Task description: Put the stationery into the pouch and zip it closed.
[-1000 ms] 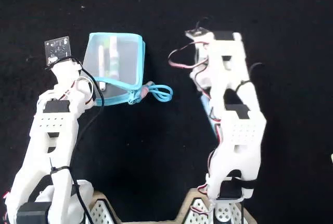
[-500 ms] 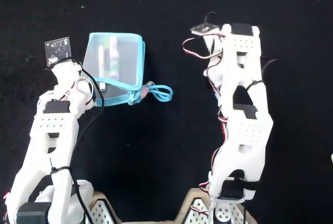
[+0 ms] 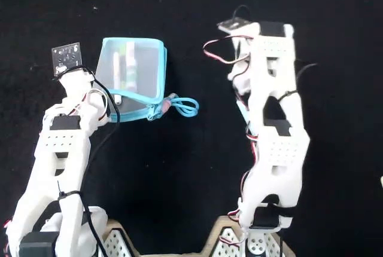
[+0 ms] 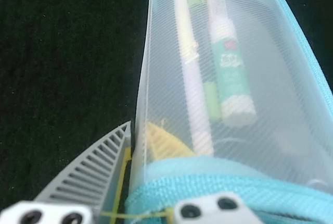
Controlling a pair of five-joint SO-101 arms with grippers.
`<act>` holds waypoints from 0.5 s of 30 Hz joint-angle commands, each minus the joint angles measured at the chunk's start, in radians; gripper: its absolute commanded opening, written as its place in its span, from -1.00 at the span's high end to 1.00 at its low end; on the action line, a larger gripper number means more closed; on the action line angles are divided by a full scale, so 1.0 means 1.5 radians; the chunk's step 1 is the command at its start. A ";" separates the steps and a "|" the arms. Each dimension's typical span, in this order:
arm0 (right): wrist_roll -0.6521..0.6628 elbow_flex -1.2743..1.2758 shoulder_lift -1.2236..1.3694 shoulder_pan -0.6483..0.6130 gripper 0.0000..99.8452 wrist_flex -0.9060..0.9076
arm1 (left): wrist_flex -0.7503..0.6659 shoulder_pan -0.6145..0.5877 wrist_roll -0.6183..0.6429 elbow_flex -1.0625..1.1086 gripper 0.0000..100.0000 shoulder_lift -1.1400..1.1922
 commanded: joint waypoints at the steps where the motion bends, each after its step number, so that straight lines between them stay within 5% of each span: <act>1: 0.020 0.044 -0.011 -0.008 0.54 -0.079 | 0.002 -0.017 0.007 0.034 0.94 0.008; 15: 0.005 0.242 -0.009 0.005 0.54 -0.301 | 0.002 -0.013 0.007 0.033 0.94 0.008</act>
